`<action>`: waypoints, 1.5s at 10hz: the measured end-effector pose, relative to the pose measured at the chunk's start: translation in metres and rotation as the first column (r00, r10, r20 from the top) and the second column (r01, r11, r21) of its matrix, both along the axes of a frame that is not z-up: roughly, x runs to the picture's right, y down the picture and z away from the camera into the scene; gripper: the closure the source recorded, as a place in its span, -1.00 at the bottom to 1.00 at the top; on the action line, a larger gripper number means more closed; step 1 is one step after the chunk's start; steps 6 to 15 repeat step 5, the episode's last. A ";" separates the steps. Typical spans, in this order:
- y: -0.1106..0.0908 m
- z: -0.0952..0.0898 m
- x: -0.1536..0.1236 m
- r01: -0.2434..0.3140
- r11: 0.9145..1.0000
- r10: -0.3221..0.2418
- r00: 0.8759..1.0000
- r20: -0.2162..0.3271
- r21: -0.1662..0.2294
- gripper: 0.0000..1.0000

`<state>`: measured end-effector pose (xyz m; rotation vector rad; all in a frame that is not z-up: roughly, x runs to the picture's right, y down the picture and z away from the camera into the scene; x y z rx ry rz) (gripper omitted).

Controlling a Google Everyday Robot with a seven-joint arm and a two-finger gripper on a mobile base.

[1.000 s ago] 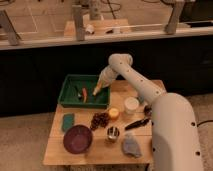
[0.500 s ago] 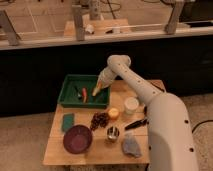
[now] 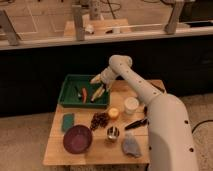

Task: Place banana in tray

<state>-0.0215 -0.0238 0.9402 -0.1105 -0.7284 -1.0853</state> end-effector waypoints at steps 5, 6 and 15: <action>-0.028 -0.031 0.044 -0.087 0.996 0.087 0.996 0.003 0.033 -0.60; -0.028 -0.031 0.044 -0.087 0.996 0.087 0.996 0.003 0.033 -0.60; -0.028 -0.031 0.044 -0.087 0.996 0.087 0.996 0.003 0.033 -0.60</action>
